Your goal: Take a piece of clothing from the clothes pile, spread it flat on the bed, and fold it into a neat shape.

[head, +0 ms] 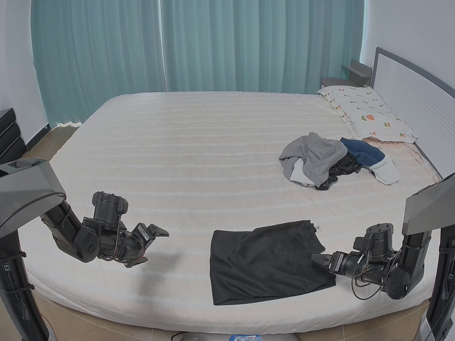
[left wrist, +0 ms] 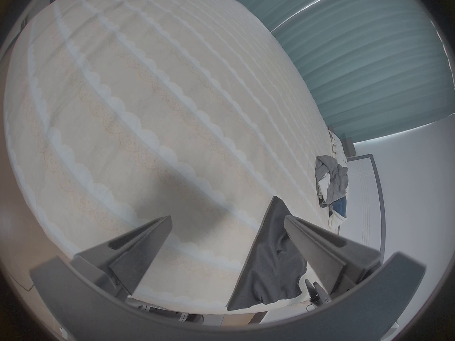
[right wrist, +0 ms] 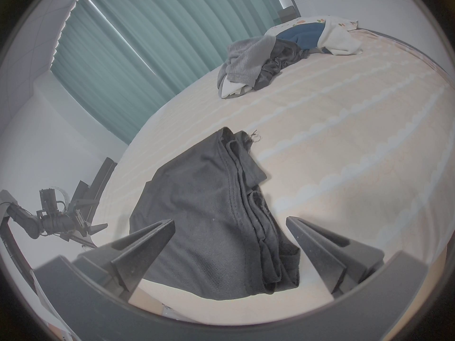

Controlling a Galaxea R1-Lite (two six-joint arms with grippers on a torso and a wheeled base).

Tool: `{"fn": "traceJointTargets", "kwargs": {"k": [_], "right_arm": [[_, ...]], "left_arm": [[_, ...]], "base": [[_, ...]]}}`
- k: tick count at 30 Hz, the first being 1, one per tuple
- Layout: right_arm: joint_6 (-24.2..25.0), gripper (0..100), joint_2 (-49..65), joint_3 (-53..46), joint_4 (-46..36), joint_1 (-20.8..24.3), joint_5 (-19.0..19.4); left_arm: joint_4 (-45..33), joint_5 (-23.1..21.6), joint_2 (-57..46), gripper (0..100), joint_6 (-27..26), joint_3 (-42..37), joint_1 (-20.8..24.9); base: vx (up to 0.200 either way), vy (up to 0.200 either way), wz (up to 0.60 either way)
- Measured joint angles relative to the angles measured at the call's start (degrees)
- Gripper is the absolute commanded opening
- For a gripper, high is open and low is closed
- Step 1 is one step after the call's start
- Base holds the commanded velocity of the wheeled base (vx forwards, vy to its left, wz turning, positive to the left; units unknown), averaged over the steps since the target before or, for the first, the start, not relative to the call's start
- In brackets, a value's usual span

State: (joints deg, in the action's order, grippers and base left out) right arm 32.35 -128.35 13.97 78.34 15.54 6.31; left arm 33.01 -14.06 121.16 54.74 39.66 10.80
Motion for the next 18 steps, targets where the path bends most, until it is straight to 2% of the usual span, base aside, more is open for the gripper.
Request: {"fn": "traceJointTargets", "kwargs": {"k": [4,10,11,14,18], "right_arm": [[-0.15,100,-0.89,-0.33,0.41,-0.59,2.99],[-0.33,100,-2.6,-0.5,0.63,-0.78,4.55],[-0.34,0,-2.88,-0.57,0.63,-0.78,4.95],[-1.01,0,-3.54,-0.88,0.57,-0.78,5.14],[-4.72,0,-3.82,-1.88,0.22,-1.07,5.17]], "left_arm": [[0.0,0.07,0.11,100,0.0,0.0,0.11],[0.65,0.07,0.28,100,0.0,-0.02,0.17],[0.73,0.05,0.3,100,0.0,-0.02,0.2],[0.82,0.05,0.3,100,0.0,-0.02,0.2],[0.82,0.02,0.3,100,0.0,-0.02,0.2]], "base": [[0.0,0.0,0.0],[0.0,0.0,0.0],[0.0,0.0,0.0],[0.0,0.0,0.0],[0.0,0.0,0.0]]}}
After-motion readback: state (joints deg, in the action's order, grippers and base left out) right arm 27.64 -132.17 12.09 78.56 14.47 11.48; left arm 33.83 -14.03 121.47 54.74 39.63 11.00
